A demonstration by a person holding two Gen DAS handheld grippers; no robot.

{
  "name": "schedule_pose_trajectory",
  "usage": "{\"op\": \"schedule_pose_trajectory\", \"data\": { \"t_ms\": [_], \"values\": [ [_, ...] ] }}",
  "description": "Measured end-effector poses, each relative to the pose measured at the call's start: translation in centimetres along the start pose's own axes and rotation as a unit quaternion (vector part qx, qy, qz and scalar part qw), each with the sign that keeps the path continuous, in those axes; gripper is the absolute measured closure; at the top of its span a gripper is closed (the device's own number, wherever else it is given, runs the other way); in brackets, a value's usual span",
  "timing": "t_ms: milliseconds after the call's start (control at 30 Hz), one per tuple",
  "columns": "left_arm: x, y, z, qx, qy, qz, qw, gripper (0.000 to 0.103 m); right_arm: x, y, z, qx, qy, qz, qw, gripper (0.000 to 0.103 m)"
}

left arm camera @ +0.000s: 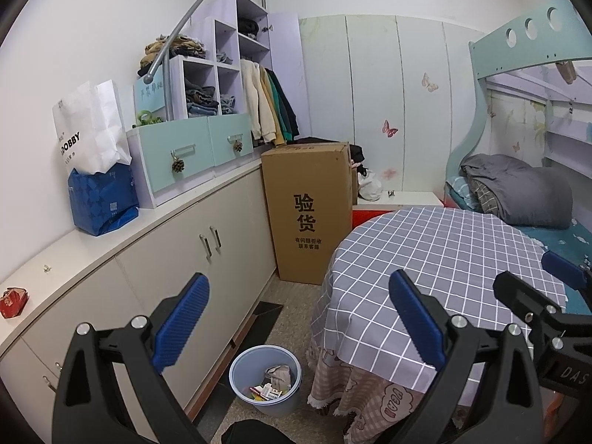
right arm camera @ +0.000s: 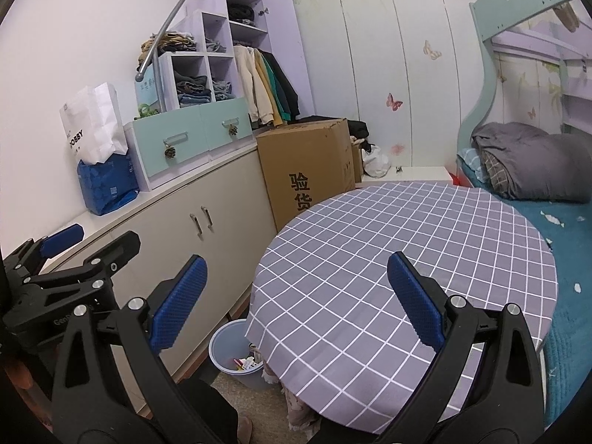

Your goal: Collect trash

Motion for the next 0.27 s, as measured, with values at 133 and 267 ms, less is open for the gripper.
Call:
{"op": "schedule_pose_trajectory", "data": {
  "t_ms": [133, 267],
  "values": [
    [-0.4, -0.8, -1.7, 0.0, 0.013, -0.002, 0.9999, 0.007, -0.5, -1.5, -1.4, -0.002, 0.012, -0.011, 1.0, 0.007],
    [-0.8, -2.0, -3.6, 0.0, 0.027, -0.008, 0.9996, 0.007, -1.2, -3.7, -3.0, -0.014, 0.025, -0.02, 0.999, 0.007]
  ]
}}
Point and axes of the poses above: each gripper's, at about its wrist camera, not at the fingertips, and z roughly against the way its jaws point, y to its left, x to its top, the point moved 6 cm from there along -z, roughly the way its jaws point, and after that the axes turned 9 degrees about -y, right-handed, at the moved point
